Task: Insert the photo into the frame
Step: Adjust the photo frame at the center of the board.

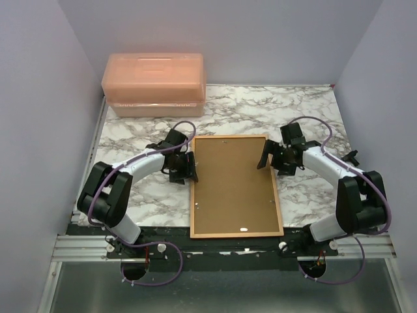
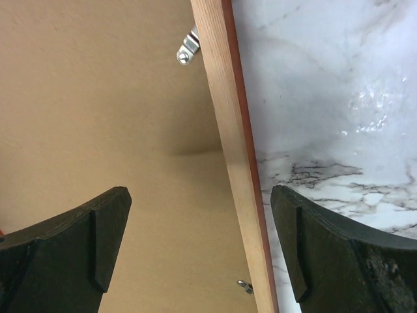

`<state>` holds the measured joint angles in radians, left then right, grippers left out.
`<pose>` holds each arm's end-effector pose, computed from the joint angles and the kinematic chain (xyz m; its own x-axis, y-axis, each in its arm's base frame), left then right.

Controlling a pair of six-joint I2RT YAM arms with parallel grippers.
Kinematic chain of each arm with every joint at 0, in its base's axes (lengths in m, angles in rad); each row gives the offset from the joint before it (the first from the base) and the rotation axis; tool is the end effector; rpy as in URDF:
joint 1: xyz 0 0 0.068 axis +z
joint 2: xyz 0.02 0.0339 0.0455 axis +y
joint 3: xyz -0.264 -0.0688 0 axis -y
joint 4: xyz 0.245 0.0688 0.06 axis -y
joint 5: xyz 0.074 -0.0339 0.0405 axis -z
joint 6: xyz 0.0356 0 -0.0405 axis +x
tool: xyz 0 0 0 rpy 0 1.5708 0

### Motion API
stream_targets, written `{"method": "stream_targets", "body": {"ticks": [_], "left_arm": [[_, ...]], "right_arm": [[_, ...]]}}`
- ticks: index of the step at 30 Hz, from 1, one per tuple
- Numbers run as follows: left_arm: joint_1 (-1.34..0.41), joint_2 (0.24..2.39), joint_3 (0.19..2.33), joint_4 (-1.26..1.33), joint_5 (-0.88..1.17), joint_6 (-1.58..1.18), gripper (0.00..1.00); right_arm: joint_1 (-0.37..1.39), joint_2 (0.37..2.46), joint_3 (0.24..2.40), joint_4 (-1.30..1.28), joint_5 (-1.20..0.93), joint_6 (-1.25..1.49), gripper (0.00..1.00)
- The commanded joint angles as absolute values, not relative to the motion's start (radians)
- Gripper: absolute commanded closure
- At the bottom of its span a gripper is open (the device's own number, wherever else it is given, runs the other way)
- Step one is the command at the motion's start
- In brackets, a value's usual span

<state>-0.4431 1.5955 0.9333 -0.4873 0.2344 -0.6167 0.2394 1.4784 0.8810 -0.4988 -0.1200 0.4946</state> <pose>0.2684 -0.1365 0.1750 -0.9634 -0.1655 -0.2110 -0.0666 0.9099 -0.4094 0.2729 0.0710 0.1909 -0.8975 0.2660 -0.3517 0.1562 0.9376 0.3106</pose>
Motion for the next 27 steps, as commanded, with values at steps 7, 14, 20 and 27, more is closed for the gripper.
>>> {"method": "stream_targets", "body": {"ticks": [7,14,20,27], "left_arm": [[-0.509,1.45,0.758,-0.504,0.363,-0.716,0.44],[-0.548,1.358,0.665,-0.486,0.42,-0.779,0.45],[-0.586,1.307,0.631,-0.442,0.479,-0.853,0.45],[-0.695,1.367,0.668,-0.332,0.526,-0.957,0.42]], "right_arm": [[0.297,1.636,0.954,-0.543,-0.209,0.503,0.02],[0.374,1.842,1.215,-0.559,-0.247,0.486,0.02],[0.432,2.065,1.498,-0.597,-0.264,0.46,0.02],[0.441,2.195,1.779,-0.66,-0.201,0.447,0.0]]}}
